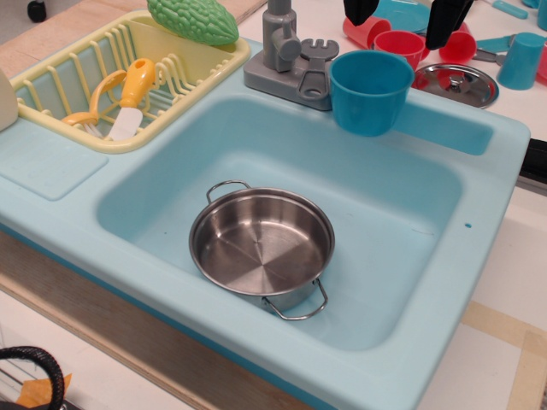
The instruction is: Put cup into pot or pan
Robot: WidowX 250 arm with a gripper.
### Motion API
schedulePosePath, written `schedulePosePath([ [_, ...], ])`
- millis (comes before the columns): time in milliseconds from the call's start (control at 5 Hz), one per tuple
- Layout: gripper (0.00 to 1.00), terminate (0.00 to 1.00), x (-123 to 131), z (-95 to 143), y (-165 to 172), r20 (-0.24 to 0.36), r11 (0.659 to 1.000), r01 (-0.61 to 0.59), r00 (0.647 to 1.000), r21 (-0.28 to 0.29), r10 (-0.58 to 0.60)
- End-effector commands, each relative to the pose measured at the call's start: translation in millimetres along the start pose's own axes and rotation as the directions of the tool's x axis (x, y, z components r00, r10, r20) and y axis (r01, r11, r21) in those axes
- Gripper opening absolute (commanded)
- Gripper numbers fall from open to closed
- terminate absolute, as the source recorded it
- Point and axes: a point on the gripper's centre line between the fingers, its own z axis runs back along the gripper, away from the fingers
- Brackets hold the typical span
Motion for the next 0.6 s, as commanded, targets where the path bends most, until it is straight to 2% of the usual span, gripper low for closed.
schedulePosePath([
  [0, 1.0, 0.0, 0, 0, 0, 0.0, 1.0, 0.0, 1.0, 0.0, 0.0],
  [200, 1.0, 0.0, 0, -20, 4, -0.094, 0.999, 0.024, 0.995, -0.023, -0.026],
  [400, 1.0, 0.0, -11, -34, 9, -0.102, 0.997, 0.058, 0.993, -0.058, -0.063],
])
